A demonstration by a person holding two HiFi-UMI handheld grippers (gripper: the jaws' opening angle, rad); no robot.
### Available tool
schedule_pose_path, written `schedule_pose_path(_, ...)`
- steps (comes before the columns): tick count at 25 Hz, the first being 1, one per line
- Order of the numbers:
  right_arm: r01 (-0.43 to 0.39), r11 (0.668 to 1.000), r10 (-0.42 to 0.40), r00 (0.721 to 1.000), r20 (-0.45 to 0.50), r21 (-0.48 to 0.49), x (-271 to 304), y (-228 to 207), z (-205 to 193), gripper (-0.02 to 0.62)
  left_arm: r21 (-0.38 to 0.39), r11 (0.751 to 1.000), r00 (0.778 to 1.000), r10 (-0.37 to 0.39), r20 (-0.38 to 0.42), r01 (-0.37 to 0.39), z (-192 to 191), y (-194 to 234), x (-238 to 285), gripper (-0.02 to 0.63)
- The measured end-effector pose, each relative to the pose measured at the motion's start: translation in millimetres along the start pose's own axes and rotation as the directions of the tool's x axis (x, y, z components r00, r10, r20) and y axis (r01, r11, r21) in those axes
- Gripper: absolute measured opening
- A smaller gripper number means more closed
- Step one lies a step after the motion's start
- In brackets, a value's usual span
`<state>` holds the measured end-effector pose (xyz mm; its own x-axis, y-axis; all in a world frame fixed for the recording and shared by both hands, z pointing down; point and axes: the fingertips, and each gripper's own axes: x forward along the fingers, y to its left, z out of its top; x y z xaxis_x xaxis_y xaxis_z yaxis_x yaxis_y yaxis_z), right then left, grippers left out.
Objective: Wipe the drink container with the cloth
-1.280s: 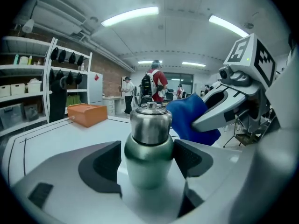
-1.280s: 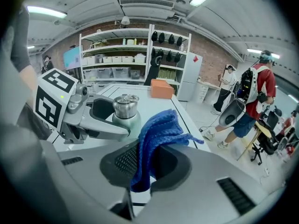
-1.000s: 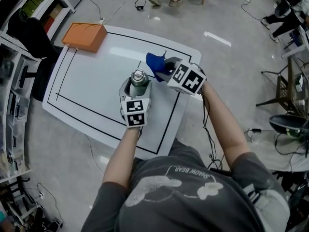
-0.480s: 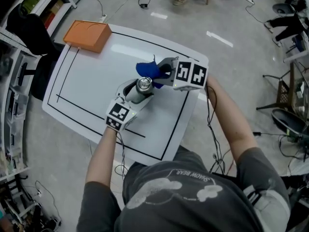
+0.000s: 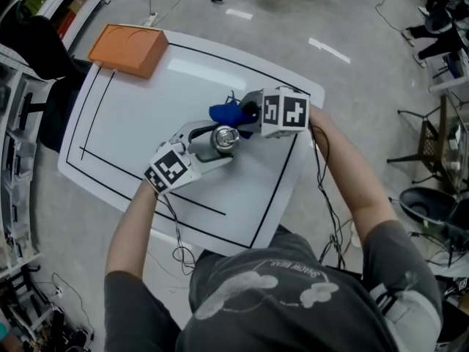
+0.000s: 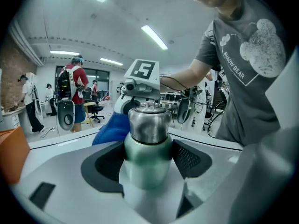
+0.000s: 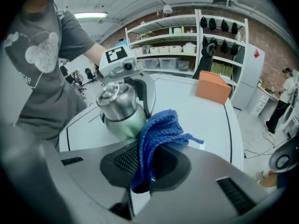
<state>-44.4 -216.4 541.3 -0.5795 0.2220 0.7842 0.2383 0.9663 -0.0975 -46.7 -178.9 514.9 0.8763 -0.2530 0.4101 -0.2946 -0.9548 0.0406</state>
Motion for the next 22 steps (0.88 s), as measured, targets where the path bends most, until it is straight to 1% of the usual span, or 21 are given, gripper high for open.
schedule_pose_path(2, -0.008, 1.000, 0.008, 0.999, -0.047, 0.000, 10.0, 1.3, -10.2, 0.040, 0.008, 1.000, 1.000, -0.020, -0.002, 0.020, 1.2, -0.8, 0.0, 0.330)
schedule_pose_path(4, -0.006, 1.000, 0.007, 0.998, -0.058, 0.019, 14.9, 1.5, -14.9, 0.040, 0.006, 1.000, 1.000, -0.020, 0.000, 0.020, 1.8, -1.5, 0.3, 0.330)
schedule_pose_path(7, 0.014, 1.000, -0.012, 0.997, -0.071, 0.026, 19.7, 0.6, -18.5, 0.040, -0.033, 0.999, 1.000, 0.003, 0.003, -0.003, 0.0, -1.2, 0.2, 0.331)
schedule_pose_path(11, 0.060, 0.997, -0.057, 0.996, -0.073, 0.037, 20.9, -0.5, -19.5, 0.041, -0.132, 0.988, 0.996, 0.084, 0.013, -0.082, -4.5, 1.4, -3.7, 0.331)
schedule_pose_path(15, 0.146, 0.986, -0.143, 0.989, -0.043, 0.081, 10.8, -0.2, -18.1, 0.043, -0.182, 0.964, 0.981, 0.196, -0.005, -0.194, -6.3, 3.0, -9.5, 0.331)
schedule_pose_path(17, 0.201, 0.972, -0.202, 0.979, -0.008, 0.122, -0.3, -1.2, -15.0, 0.043, -0.225, 0.938, 0.963, 0.268, -0.008, -0.263, -6.7, 3.2, -13.3, 0.331)
schedule_pose_path(18, 0.226, 0.964, -0.230, 0.973, 0.011, 0.138, -5.7, -1.1, -13.1, 0.043, -0.259, 0.918, 0.951, 0.310, -0.002, -0.300, -6.7, 3.2, -16.1, 0.330)
schedule_pose_path(19, 0.248, 0.957, -0.255, 0.967, 0.026, 0.150, -10.4, 0.1, -12.0, 0.043, -0.297, 0.893, 0.934, 0.357, 0.007, -0.339, -6.3, 2.7, -19.7, 0.331)
schedule_pose_path(20, 0.269, 0.950, -0.278, 0.960, 0.036, 0.158, -14.5, 2.2, -11.6, 0.043, -0.334, 0.862, 0.913, 0.408, 0.013, -0.381, -5.7, 1.9, -23.5, 0.331)
schedule_pose_path(22, 0.306, 0.937, -0.317, 0.947, 0.043, 0.166, -21.9, 6.6, -13.1, 0.043, -0.393, 0.795, 0.863, 0.506, 0.008, -0.462, -5.0, -1.4, -28.5, 0.330)
